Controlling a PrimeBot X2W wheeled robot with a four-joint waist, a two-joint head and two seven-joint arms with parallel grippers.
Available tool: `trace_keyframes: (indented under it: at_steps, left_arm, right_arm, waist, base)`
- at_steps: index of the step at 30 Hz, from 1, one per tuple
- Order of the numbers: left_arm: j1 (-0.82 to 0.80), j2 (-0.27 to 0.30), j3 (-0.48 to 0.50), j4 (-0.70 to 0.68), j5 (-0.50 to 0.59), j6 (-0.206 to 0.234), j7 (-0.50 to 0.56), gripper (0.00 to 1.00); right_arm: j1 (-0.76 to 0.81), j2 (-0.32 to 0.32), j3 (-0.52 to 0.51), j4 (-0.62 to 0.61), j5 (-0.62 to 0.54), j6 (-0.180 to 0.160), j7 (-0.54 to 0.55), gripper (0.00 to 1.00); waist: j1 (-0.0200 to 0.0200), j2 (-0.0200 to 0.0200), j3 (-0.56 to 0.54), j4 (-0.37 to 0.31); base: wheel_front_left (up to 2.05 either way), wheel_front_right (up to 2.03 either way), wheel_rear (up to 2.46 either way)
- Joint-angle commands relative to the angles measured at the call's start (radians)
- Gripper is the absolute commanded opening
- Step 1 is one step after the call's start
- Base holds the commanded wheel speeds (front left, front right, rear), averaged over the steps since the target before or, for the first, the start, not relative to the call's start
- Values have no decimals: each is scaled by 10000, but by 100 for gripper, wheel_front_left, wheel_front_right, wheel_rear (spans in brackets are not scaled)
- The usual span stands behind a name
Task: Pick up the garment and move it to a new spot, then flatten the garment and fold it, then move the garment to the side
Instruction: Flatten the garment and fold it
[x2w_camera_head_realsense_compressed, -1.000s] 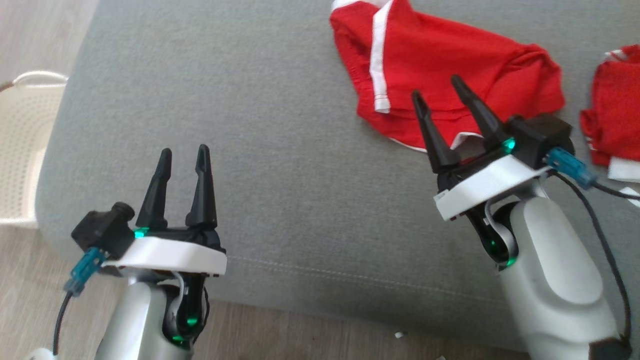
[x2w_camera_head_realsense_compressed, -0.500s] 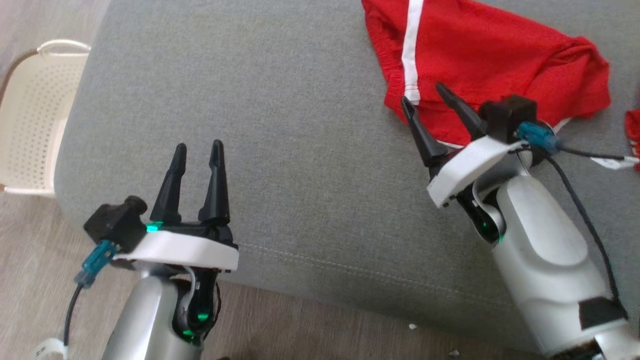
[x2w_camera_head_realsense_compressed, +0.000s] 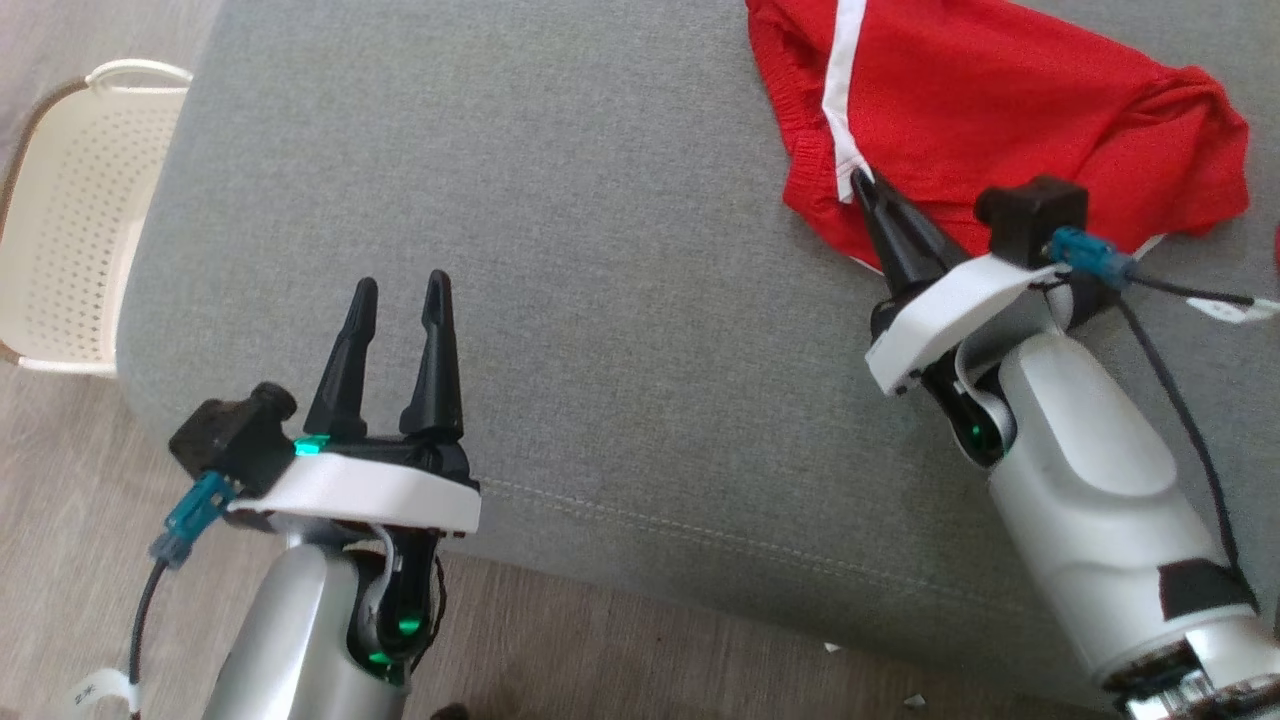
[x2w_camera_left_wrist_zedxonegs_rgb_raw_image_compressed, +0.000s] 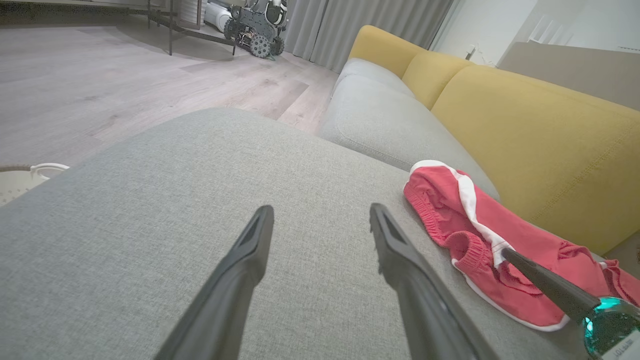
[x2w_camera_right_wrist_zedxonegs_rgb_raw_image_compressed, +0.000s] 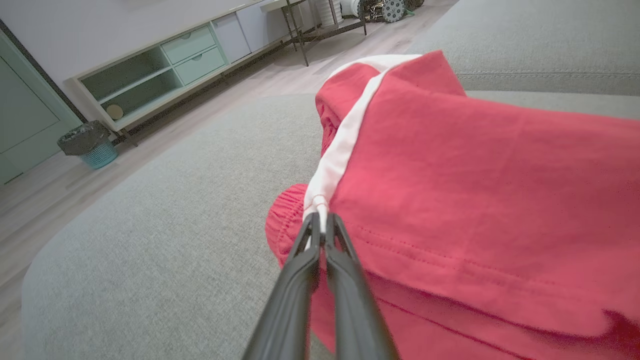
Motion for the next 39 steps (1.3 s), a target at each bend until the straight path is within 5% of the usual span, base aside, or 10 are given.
trace_keyframes:
  at_steps: [1,8,15,23,31,32,33,39]
  left_arm:
    - [-306,95,347,-279,-48,45,-89,100]
    - [-321,95,307,-283,-31,27,-89,100]
    - [-488,95,177,-335,-65,-15,-89,100]
    - [-945,95,-377,-409,-362,-61,-89,100]
    - [-1170,95,-935,-463,-646,-32,-89,100]
    - [-1206,95,-990,-486,-675,-20,-89,100]
    - [-1239,95,-1034,-503,-700,0,-89,100]
    - [-1355,95,-1068,-528,-716,98,-89,100]
  right_arm:
    - [-338,204,163,-258,92,63,-162,0]
    - [-1107,-120,-218,-520,458,63,-409,0]
    - [-3332,-1485,-998,-612,789,63,409,0]
    - [-6131,-2805,-1418,948,-49,63,809,0]
    - [-8106,-3228,-1898,2671,-1397,63,401,0]
    - [-8285,-3254,-2025,2929,-1622,63,391,67]
    - [-8413,-3232,-2188,3211,-1790,63,422,100]
    - [-8449,-2724,-2633,4059,-2369,63,112,100]
  waist:
    - [0,0,-8,-32]
    - [0,0,-8,-212]
    - [0,0,379,-359]
    - [0,0,1218,73]
    - [0,0,1785,676]
    - [0,0,1852,720]
    - [0,0,1900,749]
    - [0,0,1937,602]
  base:
    - [0,0,0]
    - [0,0,0]
    - [0,0,0]
    - [0,0,0]
    - [0,0,0]
    - [0,0,0]
    - [0,0,0]
    - [0,0,0]
